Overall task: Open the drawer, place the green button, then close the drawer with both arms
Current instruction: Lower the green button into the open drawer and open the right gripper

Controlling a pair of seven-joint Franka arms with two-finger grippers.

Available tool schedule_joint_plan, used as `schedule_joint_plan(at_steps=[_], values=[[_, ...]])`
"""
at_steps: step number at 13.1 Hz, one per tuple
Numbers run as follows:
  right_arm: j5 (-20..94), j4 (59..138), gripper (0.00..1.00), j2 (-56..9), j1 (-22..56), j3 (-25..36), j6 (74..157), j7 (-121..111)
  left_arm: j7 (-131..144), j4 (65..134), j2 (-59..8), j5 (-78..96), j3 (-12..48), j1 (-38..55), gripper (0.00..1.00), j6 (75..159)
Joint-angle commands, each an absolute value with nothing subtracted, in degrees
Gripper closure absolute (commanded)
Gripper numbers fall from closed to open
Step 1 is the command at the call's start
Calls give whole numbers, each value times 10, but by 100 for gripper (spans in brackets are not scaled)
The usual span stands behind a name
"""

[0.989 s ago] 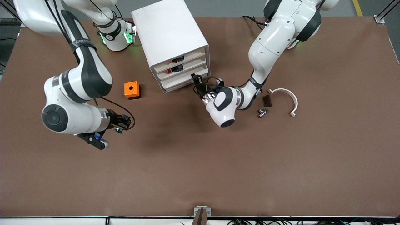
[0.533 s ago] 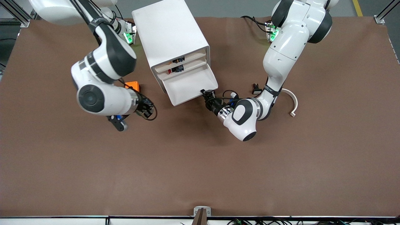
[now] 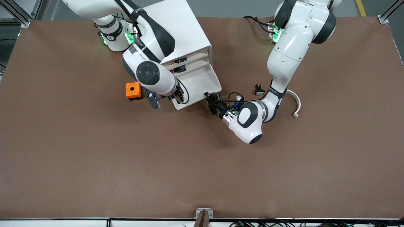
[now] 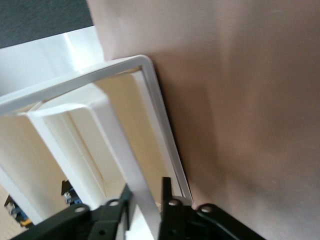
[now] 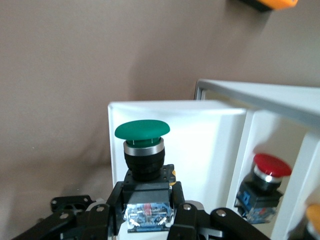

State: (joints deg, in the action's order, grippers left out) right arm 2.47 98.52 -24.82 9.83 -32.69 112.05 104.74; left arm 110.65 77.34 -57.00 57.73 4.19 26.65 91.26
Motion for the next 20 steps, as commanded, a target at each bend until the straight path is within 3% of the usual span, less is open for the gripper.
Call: schedule_joint_plan(at_steps=[1,8,11,12,13,14,15,17,20], values=[[-2,1035,95,-225,118,-326,1177,1111,1067,759,-587,566,25,258,1,919],[-124,1042,93,-298,164,-325,1293,1275,1052,755,-534,559,19,192,1,901],[-158,1012,82,-330,165,-323,1301,1318,1052,748,-524,471,26,148,1,858],[-162,1000,68,-337,165,-323,1301,1324,1052,740,-517,442,26,138,1,840],[-162,993,48,-337,165,-323,1301,1325,1052,735,-507,418,25,129,1,823],[-161,986,15,-337,164,-323,1298,1325,1051,734,-492,392,25,118,1,815],[-161,979,0,-336,164,-323,1296,1325,1051,734,-477,356,25,113,1,814],[-160,967,0,-330,156,-324,1288,1321,1051,728,-444,285,27,122,1,814],[-158,907,0,-326,133,-328,1203,1230,1012,724,-396,214,30,140,1,814]])
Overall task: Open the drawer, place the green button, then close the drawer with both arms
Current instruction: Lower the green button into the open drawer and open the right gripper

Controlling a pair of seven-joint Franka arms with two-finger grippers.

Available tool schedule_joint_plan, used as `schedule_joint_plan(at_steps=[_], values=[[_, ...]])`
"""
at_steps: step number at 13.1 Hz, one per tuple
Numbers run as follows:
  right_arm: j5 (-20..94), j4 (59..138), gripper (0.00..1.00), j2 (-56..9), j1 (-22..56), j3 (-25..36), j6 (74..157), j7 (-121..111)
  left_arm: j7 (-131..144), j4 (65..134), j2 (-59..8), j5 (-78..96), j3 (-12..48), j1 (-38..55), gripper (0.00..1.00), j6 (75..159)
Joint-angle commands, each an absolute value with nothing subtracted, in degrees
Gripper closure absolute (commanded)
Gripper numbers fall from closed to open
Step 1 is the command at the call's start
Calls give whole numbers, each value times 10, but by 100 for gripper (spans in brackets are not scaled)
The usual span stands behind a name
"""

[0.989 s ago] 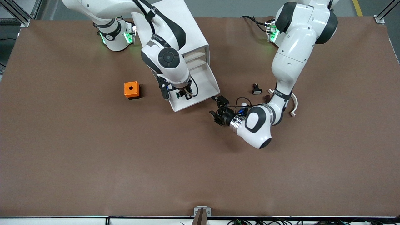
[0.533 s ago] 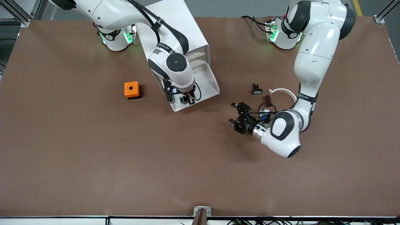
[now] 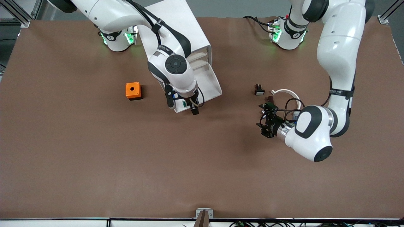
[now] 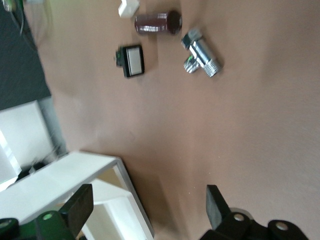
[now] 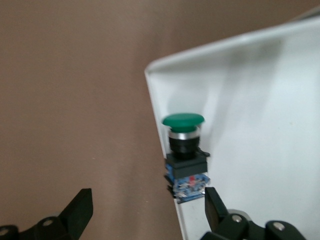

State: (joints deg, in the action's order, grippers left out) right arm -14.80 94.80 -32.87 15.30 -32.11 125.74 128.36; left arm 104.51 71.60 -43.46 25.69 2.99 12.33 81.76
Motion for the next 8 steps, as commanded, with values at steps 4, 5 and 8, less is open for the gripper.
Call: schedule_joint_plan(at_steps=[4,5,8], values=[[-153,852,0,-292,45,-349,1102,954,867,727,-351,149,30,173,1,819],[-152,850,0,-284,21,-356,1085,886,840,726,-355,149,33,184,1,842],[-114,834,0,-259,-21,-343,1064,712,746,728,-367,146,33,217,1,928]])
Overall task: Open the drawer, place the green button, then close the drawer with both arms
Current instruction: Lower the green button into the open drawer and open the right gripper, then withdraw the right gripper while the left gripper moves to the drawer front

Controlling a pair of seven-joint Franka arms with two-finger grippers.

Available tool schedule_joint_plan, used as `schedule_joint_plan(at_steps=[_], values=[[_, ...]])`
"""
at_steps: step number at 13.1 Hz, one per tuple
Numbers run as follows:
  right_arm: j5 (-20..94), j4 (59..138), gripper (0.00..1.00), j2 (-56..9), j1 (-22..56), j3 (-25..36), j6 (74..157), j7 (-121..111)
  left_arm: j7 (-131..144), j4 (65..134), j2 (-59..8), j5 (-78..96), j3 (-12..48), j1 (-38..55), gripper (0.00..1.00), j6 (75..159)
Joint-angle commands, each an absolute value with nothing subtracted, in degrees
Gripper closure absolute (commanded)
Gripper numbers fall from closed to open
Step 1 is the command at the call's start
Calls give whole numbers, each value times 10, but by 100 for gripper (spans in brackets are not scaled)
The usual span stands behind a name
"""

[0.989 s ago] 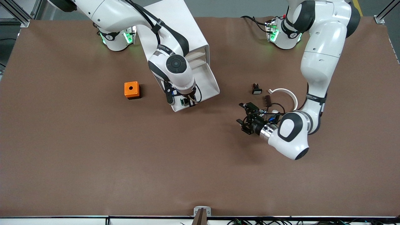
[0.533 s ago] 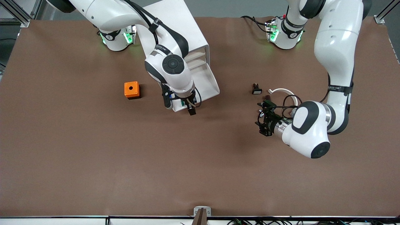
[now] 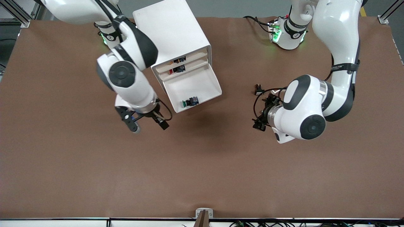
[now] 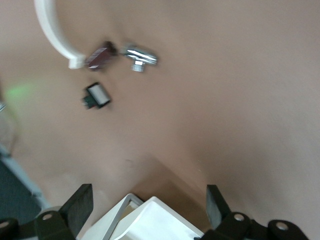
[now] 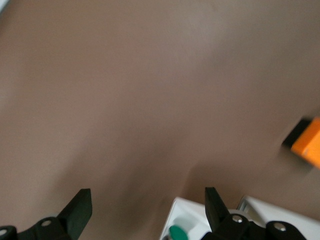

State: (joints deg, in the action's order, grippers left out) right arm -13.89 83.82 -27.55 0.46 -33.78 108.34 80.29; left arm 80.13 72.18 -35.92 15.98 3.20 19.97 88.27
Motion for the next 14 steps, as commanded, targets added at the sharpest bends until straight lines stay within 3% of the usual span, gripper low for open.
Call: schedule_joint_plan(at_steps=[1,3,8,14], values=[[-97,813,0,-258,-24,-318,1036,662,715,729,-376,146,33,228,1,949],[-63,772,0,-251,-16,-252,978,551,645,730,-389,148,34,250,1,1010],[8,784,0,-170,53,-30,947,231,628,740,-436,147,36,308,1,1106],[11,876,0,-60,50,48,988,11,627,753,-454,136,35,373,1,1157]])
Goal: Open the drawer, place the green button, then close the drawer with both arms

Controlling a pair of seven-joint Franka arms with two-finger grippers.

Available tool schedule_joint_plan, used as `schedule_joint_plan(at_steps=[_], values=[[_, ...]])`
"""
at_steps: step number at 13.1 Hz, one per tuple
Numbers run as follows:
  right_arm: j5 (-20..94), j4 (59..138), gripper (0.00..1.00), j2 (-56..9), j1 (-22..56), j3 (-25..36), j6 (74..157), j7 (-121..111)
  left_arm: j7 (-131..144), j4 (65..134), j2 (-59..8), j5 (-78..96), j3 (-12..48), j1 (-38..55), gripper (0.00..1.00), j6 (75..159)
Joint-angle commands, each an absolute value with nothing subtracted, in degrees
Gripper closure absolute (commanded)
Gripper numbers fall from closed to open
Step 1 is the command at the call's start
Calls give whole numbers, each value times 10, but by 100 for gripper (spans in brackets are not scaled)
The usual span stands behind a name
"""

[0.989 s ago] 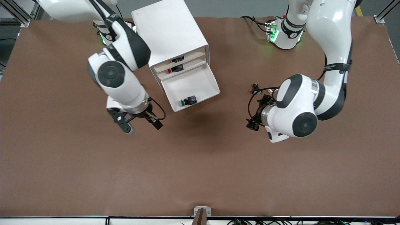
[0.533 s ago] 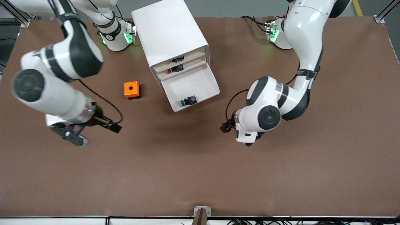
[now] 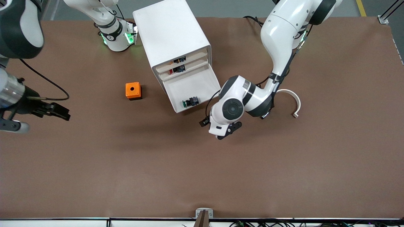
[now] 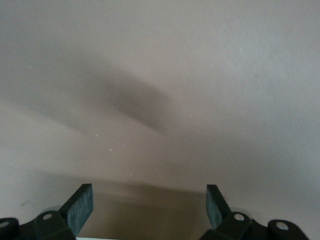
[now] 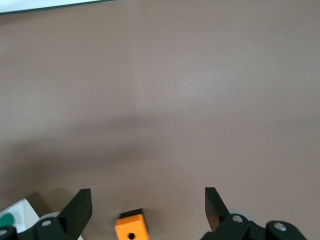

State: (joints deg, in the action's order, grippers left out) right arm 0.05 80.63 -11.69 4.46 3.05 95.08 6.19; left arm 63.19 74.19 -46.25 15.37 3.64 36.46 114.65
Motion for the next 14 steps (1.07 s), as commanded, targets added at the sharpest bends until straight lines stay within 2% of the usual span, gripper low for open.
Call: schedule_joint_plan(at_steps=[1,3,4,8,11,14], values=[[8,914,0,-33,41,49,1016,-16,627,754,-458,136,35,384,1,1169],[4,985,0,12,16,45,1077,-71,627,754,-468,134,35,397,1,1186],[4,995,0,18,5,42,1083,-76,627,754,-472,132,34,407,1,1190],[-4,997,0,31,3,35,1060,-57,628,762,-478,68,35,436,1,1194],[-4,952,0,28,-17,10,980,-11,635,772,-476,68,35,462,1,1194],[-4,934,0,27,-15,14,976,-16,640,787,-475,69,36,490,1,1193]])
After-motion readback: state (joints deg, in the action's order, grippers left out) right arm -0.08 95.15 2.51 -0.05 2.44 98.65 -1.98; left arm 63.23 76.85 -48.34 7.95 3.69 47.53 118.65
